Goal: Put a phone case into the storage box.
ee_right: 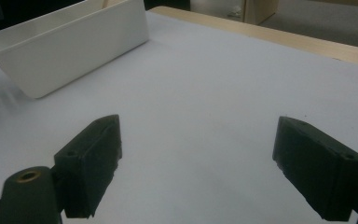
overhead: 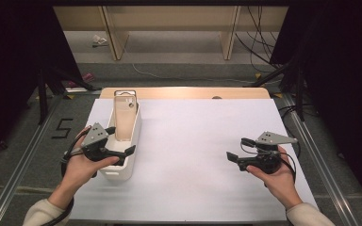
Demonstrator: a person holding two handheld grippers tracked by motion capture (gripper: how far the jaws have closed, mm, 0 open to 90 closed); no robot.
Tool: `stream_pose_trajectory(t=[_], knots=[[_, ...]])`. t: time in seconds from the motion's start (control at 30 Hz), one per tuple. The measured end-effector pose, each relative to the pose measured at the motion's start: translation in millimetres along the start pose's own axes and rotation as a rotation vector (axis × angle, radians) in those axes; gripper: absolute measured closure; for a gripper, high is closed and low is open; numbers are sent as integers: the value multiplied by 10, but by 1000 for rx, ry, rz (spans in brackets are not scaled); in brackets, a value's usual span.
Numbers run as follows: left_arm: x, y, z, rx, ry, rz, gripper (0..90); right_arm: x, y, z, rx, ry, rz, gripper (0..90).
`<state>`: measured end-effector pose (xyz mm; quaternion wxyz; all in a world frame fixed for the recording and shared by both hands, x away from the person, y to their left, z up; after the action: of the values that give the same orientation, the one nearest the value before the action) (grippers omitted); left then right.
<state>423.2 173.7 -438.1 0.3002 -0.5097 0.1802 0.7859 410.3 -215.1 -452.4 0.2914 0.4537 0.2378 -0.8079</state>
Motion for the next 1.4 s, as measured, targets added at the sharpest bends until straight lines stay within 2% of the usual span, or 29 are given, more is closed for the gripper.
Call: stream_pose_trajectory(t=[0.13, 0.77, 1.27, 1.4], knots=[[28, 16, 23, -10, -1, -22, 11, 6, 0, 22, 1, 1, 1, 163], [160, 65, 113, -43, 13, -26, 24, 36, 2, 84, 6, 4, 4, 164], [212, 104, 91, -44, 0, -35, 25, 19, -11, 95, 11, 9, 18, 164], [208, 118, 91, -37, 1, -26, 25, 17, -13, 94, 10, 11, 19, 163]])
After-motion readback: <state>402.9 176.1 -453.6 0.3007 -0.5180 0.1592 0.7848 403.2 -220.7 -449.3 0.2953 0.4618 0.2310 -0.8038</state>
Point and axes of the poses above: each handheld gripper's, and its own axes: z roughly backward along the jaws, x roughly out of its underside, y roughly to its right, the point moved 8 cm from there along -z, roughly forward along the jaws
